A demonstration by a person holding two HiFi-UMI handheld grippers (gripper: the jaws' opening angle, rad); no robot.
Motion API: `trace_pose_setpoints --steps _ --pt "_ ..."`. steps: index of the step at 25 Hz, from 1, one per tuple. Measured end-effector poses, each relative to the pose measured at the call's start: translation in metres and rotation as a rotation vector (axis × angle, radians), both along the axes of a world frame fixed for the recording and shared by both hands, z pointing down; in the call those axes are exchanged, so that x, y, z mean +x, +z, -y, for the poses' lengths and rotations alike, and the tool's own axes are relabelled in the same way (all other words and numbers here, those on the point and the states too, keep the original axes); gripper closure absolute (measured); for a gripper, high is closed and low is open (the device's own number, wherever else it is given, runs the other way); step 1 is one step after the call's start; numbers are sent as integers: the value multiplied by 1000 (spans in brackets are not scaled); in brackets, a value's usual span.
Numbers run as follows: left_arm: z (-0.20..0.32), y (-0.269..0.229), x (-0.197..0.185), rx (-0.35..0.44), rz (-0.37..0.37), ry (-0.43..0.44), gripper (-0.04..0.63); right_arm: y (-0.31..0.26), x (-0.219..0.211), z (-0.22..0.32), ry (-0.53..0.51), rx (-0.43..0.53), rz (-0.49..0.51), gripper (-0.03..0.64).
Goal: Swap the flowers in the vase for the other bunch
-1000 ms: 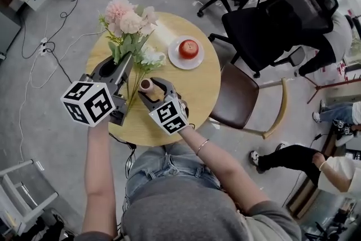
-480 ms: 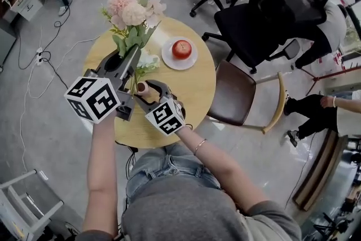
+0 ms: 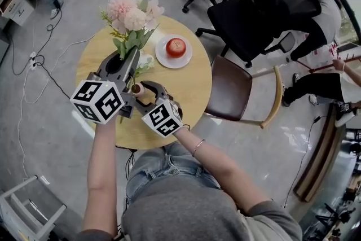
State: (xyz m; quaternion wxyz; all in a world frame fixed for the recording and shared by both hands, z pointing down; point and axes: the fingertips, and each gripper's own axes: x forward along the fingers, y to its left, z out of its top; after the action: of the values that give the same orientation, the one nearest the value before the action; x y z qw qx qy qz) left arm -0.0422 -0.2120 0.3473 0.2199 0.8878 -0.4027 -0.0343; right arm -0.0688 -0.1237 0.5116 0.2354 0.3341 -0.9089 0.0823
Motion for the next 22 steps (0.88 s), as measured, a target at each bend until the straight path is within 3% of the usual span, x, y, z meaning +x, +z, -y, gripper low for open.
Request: trace_pose_setpoints --steps 14,22 --pt "-19 29 -1 -40 2 -1 534 5 12 -1 9 -5 -11 368" --pt "-36 36 -10 -38 65 -10 525 3 9 -1 9 1 -10 368"
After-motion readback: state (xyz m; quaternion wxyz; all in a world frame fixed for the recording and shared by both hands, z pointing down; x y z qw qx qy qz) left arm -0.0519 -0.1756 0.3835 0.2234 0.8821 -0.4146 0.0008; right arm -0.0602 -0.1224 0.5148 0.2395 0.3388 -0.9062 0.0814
